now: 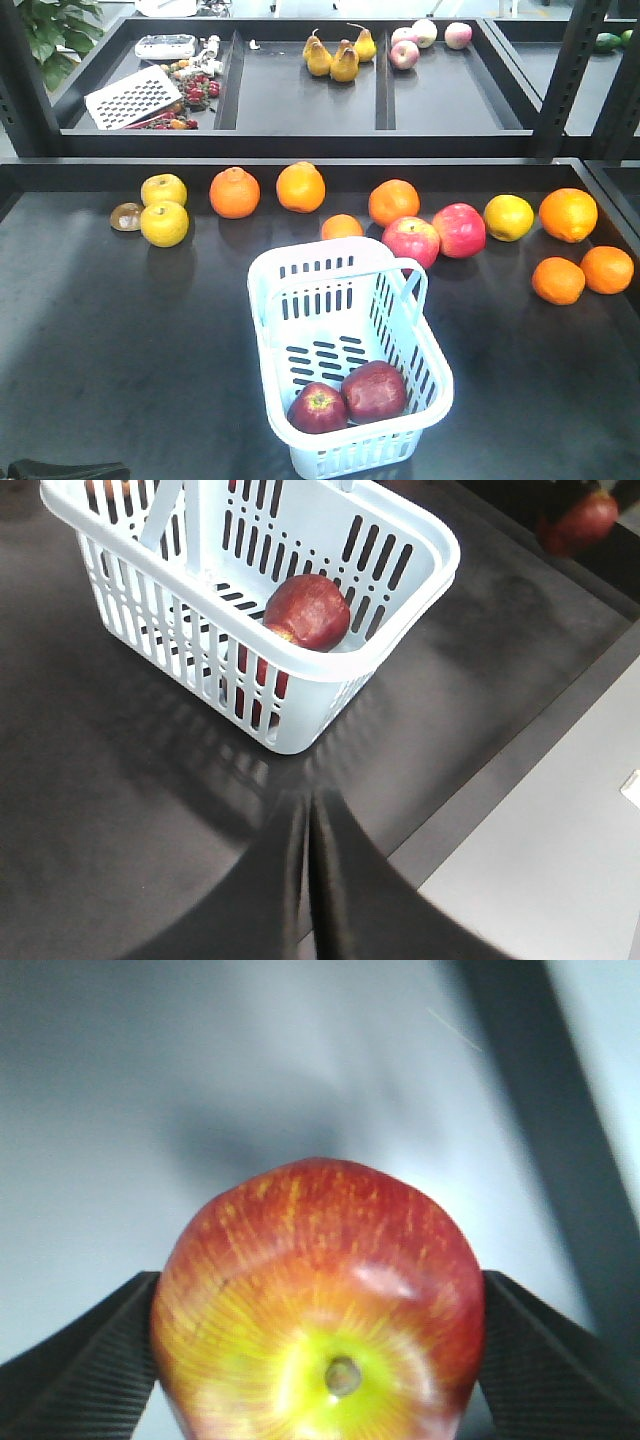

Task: Pick three apples into basket with both arms
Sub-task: 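Drop the third apple into the basket with the right gripper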

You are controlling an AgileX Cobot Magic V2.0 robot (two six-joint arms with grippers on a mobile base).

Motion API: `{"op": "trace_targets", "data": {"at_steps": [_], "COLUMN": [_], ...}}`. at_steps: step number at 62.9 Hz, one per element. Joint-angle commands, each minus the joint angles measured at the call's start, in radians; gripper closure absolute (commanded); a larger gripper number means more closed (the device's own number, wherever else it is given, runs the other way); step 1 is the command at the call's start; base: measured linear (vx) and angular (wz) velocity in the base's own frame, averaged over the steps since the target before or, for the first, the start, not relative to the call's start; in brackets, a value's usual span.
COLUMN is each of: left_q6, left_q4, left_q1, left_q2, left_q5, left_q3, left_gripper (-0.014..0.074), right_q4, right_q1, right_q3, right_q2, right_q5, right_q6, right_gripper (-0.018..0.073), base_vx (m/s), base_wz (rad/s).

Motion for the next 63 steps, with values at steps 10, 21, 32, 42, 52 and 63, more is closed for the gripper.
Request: {"op": "trace_targets", "data": {"at_steps": [10, 21, 32, 42, 52, 63], "left_q6": [-0.005, -0.005, -0.005, -0.005, -0.005, -0.005], "left_q4": [-0.037, -0.037, -0.037, -0.036, -0.036, -0.036], "left_q1": [0.001, 0.001, 0.001, 0.001, 0.001, 0.001], "left_q2": [-0.001, -0.001, -0.001, -0.001, -0.001, -0.001], "left_q5": [-0.039, -0.039, -0.039, -0.039, -0.039, -0.039], "left_q3": [-0.027, -0.027, -0.027, -0.027, -0.027, -0.027], "left_gripper": [0.0603, 0.0603, 0.0603, 0.0603, 0.0603, 0.0603], "right_q4": [0.282, 0.408, 0.518, 0.537, 0.55, 0.609], "right_q1": [0.161, 0.327, 0.547, 0.794, 0.884, 0.886], "right_q3": [-0.021, -0.021, -0.018, -0.018, -0.02, -0.07], "right_q2": [-0.242, -0.412, -0.488, -0.448, -0.342, -0.253], "right_q5": [0.097, 0.15, 0.11, -0.083, -0.272, -0.262], "right_q6": [-0.262, -0.328, -0.346, -0.316, -0.301, -0.344], "right_gripper": [0.0566, 0.0564, 0.0564, 0.056, 0.0513, 0.0282], "base_vx": [0.0, 0.0, 0.0, 0.0, 0.0, 0.0], "base_wz": [0.0, 0.0, 0.0, 0.0, 0.0, 0.0]}}
